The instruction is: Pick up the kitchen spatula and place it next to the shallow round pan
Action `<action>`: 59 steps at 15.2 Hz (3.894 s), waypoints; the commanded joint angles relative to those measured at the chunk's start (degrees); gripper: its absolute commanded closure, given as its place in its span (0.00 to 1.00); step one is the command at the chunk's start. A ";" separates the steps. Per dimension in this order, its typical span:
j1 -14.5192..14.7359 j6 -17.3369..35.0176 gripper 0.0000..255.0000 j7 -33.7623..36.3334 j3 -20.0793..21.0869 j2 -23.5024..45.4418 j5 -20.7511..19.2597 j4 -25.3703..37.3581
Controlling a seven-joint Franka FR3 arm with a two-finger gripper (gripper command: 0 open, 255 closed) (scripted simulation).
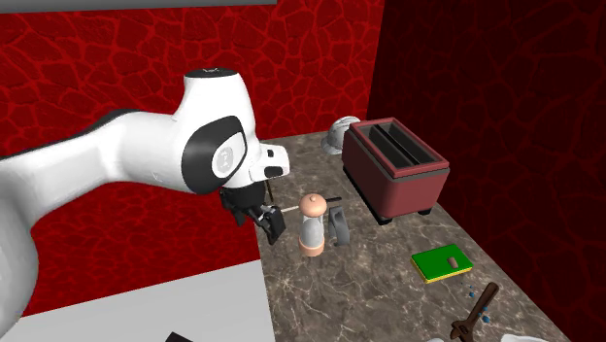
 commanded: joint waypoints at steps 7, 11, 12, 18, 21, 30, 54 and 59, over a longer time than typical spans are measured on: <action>-2.57 8.32 0.00 17.45 4.27 18.12 -0.50 9.82; -3.25 10.65 0.00 25.84 5.13 27.21 -2.01 16.51; -3.33 11.04 0.00 27.85 5.18 29.49 -2.44 18.37; -3.06 11.91 0.00 38.86 4.13 43.06 -4.70 31.03; -2.74 11.54 0.00 42.85 3.19 48.77 -5.22 37.18; -2.77 16.45 0.00 43.20 2.89 51.06 -5.77 34.54; -2.84 11.13 1.00 42.61 3.10 48.94 -5.19 37.78; -2.84 7.67 1.00 42.28 3.20 47.96 -4.90 40.28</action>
